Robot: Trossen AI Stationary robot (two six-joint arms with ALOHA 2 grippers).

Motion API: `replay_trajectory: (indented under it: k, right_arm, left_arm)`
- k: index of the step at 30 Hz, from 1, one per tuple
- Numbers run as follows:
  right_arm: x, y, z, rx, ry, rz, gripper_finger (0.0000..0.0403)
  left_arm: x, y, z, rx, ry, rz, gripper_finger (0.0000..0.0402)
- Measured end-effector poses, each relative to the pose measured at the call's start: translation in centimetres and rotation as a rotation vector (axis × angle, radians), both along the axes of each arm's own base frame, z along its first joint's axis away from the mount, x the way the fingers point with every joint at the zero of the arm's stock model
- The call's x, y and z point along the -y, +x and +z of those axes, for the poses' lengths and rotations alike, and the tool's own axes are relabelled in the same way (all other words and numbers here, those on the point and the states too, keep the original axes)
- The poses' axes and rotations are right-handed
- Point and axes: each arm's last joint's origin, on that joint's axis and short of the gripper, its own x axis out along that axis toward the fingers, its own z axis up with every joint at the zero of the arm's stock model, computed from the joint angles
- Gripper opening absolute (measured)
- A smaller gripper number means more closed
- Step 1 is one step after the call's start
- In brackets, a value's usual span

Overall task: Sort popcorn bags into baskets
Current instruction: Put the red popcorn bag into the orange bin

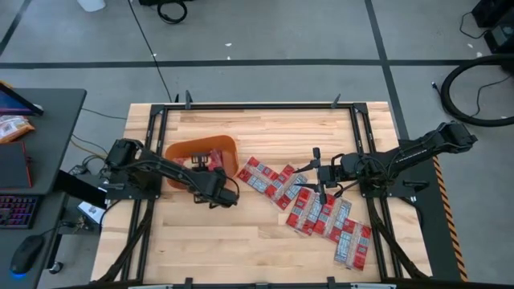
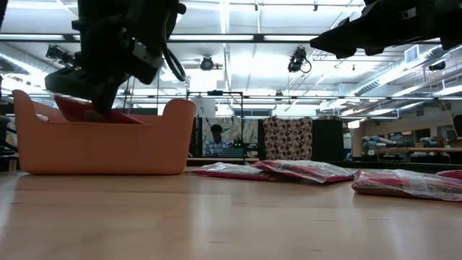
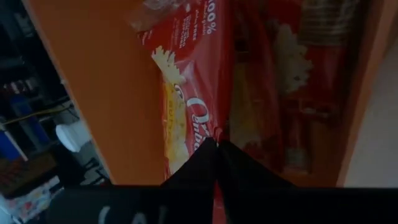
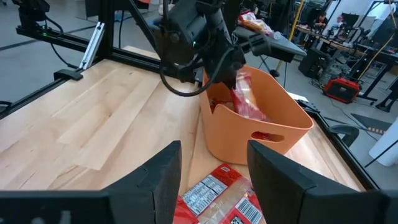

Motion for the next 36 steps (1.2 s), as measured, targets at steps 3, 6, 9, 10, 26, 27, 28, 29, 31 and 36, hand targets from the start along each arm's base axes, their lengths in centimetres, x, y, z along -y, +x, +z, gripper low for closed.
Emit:
replay_trajectory:
  k: [3,6,9,10,26,27,28,29,31,36]
  right_arm:
    - [0.0,0.0,0.0,0.0,0.0,0.0,0.0187]
    - [0.0,0.0,0.0,0.0,-0.001,0.0,0.0187]
    - [0.0,0.0,0.0,0.0,-0.004,0.0,0.0187]
    - [0.0,0.0,0.0,0.0,-0.004,0.0,0.0187]
    - [0.4,0.0,-0.1,-0.006,-0.011,-0.067,0.0187]
    - [0.4,0.0,-0.1,-0.006,-0.011,-0.07,0.0187]
    - [0.4,0.0,-0.1,-0.005,-0.01,-0.072,0.0187]
    - [0.5,0.1,0.0,-0.002,-0.01,-0.084,0.0187]
    - [0.7,0.1,0.0,0.004,-0.005,-0.117,0.0187]
    - [0.9,1.2,-1.0,-0.055,0.012,-0.183,0.0186]
  left_arm:
    - [-0.1,0.0,-0.2,-0.011,-0.004,-0.018,0.0031]
    - [-0.2,-0.3,0.2,-0.026,0.002,-0.017,0.0055]
    - [-0.2,-0.8,1.6,0.009,-0.031,-0.004,0.008]
    - [-0.2,-0.8,2.1,0.034,-0.047,0.007,0.0088]
    - [2.4,2.1,9.2,0.96,-0.261,-0.044,0.0109]
    - [2.6,2.6,9.1,0.973,-0.265,-0.065,0.0109]
    - [2.7,2.9,8.8,0.96,-0.262,-0.089,0.0109]
    - [2.8,3.2,8.5,0.953,-0.259,-0.116,0.0109]
    - [3.0,3.8,8.4,0.955,-0.252,-0.17,0.0109]
    - [3.2,4.4,7.9,0.9,-0.221,-0.29,0.0109]
